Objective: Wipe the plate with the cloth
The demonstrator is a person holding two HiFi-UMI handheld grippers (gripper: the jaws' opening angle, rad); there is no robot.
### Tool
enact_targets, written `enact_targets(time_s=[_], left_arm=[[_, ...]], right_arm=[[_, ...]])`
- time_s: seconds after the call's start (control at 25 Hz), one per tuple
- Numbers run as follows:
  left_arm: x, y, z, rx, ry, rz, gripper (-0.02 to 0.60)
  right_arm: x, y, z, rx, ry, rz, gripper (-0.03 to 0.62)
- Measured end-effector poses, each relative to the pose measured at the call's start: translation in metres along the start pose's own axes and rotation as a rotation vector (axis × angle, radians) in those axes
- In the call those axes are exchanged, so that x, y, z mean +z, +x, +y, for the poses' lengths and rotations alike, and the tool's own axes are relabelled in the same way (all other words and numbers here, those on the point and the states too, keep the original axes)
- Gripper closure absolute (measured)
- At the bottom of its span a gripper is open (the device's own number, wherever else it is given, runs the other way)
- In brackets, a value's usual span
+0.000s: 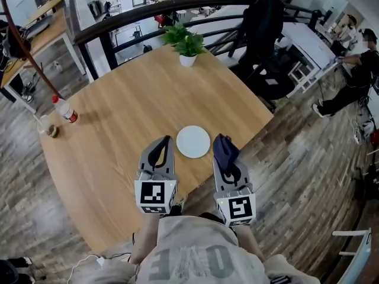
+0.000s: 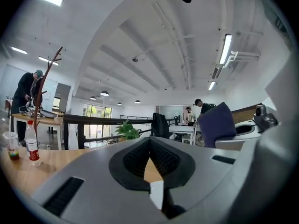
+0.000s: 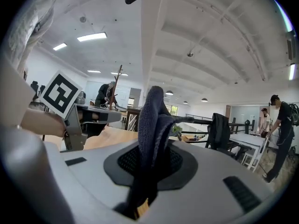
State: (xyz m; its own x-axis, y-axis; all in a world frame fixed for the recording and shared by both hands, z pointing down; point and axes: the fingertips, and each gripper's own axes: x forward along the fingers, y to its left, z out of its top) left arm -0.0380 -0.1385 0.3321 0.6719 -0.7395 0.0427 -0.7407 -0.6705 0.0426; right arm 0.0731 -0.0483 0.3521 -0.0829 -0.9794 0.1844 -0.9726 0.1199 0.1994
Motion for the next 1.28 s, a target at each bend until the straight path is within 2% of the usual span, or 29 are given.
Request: enact_targets(time_s=[0.12,0.36,0.6,0.76,0.88,0.92,0.96,1.0,1.16,1.28], left_arm=[[-0.002,0.022,0.014,0.026,-0.012,0.023,0.575],[-0.009,0.047,0.004,0.036,0.006,0.06,0.577],[-0.007,0.059,0.001,0.106,0.013,0.081,0.575],[-0.007,0.074,0.007,0.171,-0.098,0.075,0.575],[-0.025,0.086,0.005,0.166,-0.142,0.136,0.575],[-0.035,0.091,0.003,0.151,-0.161,0.168,0.561],[-0.049,0.095,0.003,0.136,-0.193,0.206,0.494],[-0.065,0.099,0.004,0.128,-0.239,0.247,0.429],[-0.147,0.097,0.018,0.196,-0.51,0.414,0.416],[-0.201,0.084,0.024,0.262,-0.638,0.521,0.416]], right_arm=[[0.009,0.031,0.004,0.037,0.017,-0.007,0.534],[0.004,0.066,-0.002,0.115,0.062,-0.022,0.534],[0.001,0.079,-0.025,0.166,0.116,-0.038,0.534],[-0.002,0.082,-0.045,0.187,0.117,-0.039,0.534],[-0.014,0.08,-0.062,0.173,0.13,-0.012,0.534],[-0.018,0.08,-0.067,0.168,0.135,-0.002,0.534],[-0.022,0.08,-0.072,0.164,0.14,0.006,0.534],[-0.026,0.08,-0.075,0.163,0.142,0.012,0.534],[-0.033,0.08,-0.087,0.162,0.139,0.027,0.534],[-0.035,0.084,-0.093,0.163,0.136,0.029,0.534]])
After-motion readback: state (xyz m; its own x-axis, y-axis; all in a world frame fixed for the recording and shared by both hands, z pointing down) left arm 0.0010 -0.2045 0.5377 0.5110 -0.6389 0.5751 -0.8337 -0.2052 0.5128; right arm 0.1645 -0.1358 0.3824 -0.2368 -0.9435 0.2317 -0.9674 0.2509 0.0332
